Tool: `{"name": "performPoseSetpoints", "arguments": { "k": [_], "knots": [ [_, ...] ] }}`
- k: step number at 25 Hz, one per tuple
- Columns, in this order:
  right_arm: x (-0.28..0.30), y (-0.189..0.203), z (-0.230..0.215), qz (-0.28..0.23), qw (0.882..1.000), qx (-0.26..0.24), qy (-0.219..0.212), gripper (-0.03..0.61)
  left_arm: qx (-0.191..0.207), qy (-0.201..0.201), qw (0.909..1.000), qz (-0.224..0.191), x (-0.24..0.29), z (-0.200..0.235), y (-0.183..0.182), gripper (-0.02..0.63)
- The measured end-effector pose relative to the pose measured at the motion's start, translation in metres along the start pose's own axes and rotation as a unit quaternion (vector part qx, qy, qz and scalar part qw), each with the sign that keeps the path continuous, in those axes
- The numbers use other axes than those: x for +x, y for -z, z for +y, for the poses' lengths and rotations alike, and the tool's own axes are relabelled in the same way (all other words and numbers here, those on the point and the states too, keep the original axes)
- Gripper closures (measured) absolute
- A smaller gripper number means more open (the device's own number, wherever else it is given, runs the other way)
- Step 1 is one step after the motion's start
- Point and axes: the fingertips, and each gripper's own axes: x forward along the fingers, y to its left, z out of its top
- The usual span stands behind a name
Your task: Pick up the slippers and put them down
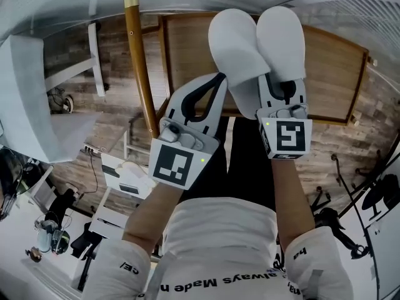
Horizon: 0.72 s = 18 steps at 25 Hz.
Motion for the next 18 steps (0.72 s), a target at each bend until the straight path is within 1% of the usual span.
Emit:
{"name": "performPoseSetpoints", "arguments": {
  "k": [4, 18],
  "knots": [
    [-0.012, -0.020, -0.002, -0.014, 1.000, -0.002, 0.003, 0.486, 0.006, 0.000, 0.9999, -0.009, -0.005, -0.005, -0.019, 0.601],
    [-0.067, -0.114, -0.013, -0.067, 0.998, -0.004, 0.011, 0.486, 0.030, 0.008, 0.9985, -0.046, -0.029, -0.031, -0.106, 0.601]
  ]
}}
